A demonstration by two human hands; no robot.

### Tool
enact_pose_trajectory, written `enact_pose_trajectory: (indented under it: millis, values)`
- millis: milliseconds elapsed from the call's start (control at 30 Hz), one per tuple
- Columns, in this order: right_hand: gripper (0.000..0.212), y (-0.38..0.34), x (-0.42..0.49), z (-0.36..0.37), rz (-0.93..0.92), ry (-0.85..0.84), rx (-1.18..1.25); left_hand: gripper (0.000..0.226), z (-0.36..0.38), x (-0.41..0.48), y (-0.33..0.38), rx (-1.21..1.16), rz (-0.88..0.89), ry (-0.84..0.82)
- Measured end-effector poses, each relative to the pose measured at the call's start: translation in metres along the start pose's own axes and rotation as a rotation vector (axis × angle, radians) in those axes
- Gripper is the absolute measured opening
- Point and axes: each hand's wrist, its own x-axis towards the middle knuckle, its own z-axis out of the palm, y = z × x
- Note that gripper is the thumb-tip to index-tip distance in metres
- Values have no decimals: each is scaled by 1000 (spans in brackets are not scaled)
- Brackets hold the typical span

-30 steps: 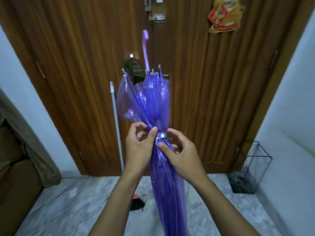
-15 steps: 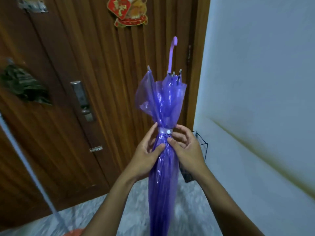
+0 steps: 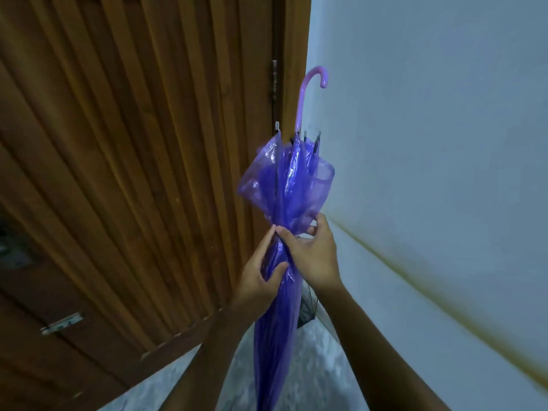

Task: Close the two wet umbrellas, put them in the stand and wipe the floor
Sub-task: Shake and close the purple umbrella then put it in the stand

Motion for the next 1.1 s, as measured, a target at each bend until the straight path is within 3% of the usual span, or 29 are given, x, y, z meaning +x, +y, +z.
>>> enact_pose_trajectory:
  millis: [100, 467, 667, 867, 1000, 1100]
  values:
    - [46, 12, 60, 16, 20, 54, -53, 57, -2, 58, -24, -27, -8, -17]
    - [44, 75, 245, 9, -31, 123, -149, 65, 12, 262, -87, -275, -215, -146]
    - [43, 133, 326, 7, -74, 90, -128, 60, 44, 347, -95, -247, -130, -89]
    - [35, 227, 386, 20, -120, 105, -112, 84, 87, 387, -172, -208, -177, 26]
    - [40, 261, 427, 33, -171, 121, -61, 65, 119, 396, -232, -259, -227, 75]
    - [32, 286, 436, 42, -207, 95, -36, 46, 128, 405, -252, -216, -205, 119]
